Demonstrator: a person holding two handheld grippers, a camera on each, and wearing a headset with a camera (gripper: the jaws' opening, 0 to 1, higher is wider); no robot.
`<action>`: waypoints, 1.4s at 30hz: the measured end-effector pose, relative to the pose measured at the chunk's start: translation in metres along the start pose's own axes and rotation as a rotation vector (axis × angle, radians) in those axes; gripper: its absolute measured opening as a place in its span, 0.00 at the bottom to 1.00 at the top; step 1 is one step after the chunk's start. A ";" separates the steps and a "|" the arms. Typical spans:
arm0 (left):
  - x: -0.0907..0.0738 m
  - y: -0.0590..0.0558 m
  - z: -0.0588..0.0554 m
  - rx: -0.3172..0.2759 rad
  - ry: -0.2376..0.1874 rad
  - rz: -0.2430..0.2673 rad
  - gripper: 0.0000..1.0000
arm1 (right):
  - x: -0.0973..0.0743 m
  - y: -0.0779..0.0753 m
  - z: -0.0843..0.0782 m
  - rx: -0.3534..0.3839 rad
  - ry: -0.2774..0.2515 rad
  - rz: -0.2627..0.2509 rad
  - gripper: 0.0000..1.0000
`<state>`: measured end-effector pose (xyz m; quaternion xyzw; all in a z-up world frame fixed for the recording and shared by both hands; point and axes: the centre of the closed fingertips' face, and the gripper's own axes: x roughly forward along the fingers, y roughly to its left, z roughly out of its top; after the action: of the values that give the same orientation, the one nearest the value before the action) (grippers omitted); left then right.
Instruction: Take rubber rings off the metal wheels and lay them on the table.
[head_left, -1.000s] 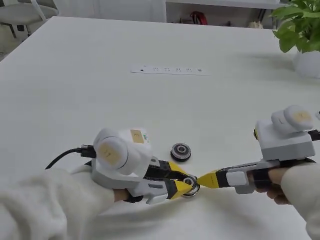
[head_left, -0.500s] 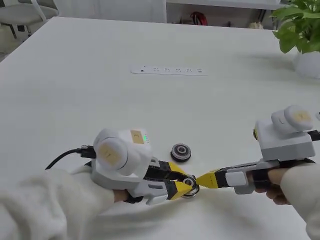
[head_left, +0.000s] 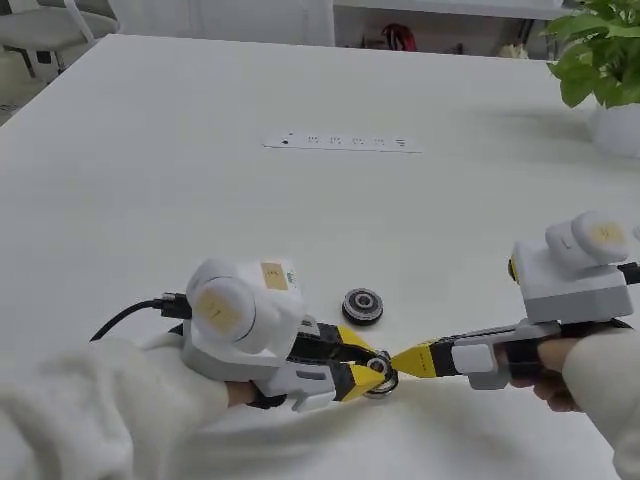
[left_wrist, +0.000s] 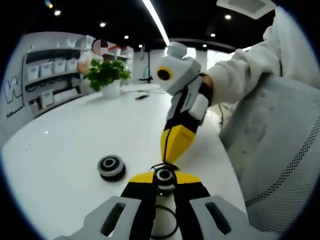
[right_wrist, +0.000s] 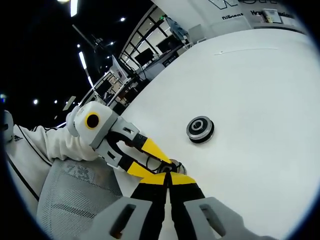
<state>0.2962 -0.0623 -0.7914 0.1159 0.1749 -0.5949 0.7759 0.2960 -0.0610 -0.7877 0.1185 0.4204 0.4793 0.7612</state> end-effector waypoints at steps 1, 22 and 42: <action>0.000 0.000 0.000 0.000 0.000 0.000 0.13 | 0.000 0.000 0.000 -0.001 0.000 0.001 0.00; 0.000 0.000 0.000 -0.002 -0.001 0.004 0.14 | -0.003 0.002 0.011 0.006 -0.049 0.007 0.00; -0.002 -0.006 0.002 0.036 0.021 -0.008 0.20 | -0.002 -0.003 0.002 0.022 -0.017 -0.007 0.00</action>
<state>0.2903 -0.0626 -0.7888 0.1354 0.1729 -0.5998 0.7694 0.2989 -0.0633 -0.7868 0.1296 0.4198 0.4711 0.7649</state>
